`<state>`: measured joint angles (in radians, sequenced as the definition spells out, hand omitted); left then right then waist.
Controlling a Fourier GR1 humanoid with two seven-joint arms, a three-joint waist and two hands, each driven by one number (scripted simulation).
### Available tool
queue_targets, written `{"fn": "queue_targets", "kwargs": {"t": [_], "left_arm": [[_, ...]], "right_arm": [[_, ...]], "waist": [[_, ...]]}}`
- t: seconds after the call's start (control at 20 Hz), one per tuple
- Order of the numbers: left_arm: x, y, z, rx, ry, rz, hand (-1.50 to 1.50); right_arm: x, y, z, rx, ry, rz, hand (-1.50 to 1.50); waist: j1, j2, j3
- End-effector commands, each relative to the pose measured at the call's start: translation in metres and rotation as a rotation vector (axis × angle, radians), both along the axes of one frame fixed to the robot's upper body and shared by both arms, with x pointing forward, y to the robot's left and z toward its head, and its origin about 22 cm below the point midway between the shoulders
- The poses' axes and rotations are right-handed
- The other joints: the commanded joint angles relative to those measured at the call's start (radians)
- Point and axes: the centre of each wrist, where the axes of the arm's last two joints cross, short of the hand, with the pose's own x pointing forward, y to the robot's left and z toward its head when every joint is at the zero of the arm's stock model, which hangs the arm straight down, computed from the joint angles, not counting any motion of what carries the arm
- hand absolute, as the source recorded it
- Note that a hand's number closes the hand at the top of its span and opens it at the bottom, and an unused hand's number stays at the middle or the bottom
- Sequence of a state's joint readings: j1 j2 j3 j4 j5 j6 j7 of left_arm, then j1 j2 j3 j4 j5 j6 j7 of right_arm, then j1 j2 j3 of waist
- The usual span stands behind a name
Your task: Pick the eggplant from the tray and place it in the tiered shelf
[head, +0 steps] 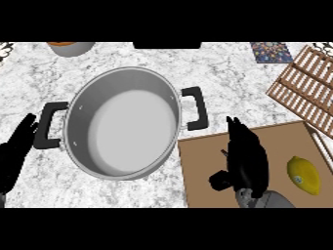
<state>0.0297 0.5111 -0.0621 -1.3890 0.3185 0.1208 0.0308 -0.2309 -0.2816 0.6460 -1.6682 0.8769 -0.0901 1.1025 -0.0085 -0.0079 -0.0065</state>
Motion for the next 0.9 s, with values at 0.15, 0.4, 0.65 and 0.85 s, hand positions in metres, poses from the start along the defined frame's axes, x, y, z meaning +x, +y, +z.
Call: {"fn": "queue_targets", "kwargs": {"t": [0.15, 0.4, 0.65, 0.85], "left_arm": [[0.000, -0.008, -0.003, -0.007, -0.013, -0.015, 0.00], [0.006, -0.005, 0.001, -0.001, -0.007, -0.005, 0.00], [-0.001, -0.005, -0.003, -0.003, -0.005, -0.007, 0.00], [0.011, -0.020, 0.005, -0.013, -0.012, -0.007, 0.00]], "right_arm": [[0.001, 0.009, 0.007, -0.273, 0.402, 0.021, -1.50], [0.006, 0.004, 0.010, -0.363, 0.495, 0.033, -1.50], [0.023, 0.007, 0.018, -0.382, 0.527, 0.023, -1.50], [0.024, -0.004, 0.005, -0.398, 0.567, 0.016, -1.50]], "waist": [[0.011, 0.004, 0.001], [-0.001, 0.003, 0.002], [0.012, 0.004, 0.003], [0.005, 0.005, 0.005]]}}
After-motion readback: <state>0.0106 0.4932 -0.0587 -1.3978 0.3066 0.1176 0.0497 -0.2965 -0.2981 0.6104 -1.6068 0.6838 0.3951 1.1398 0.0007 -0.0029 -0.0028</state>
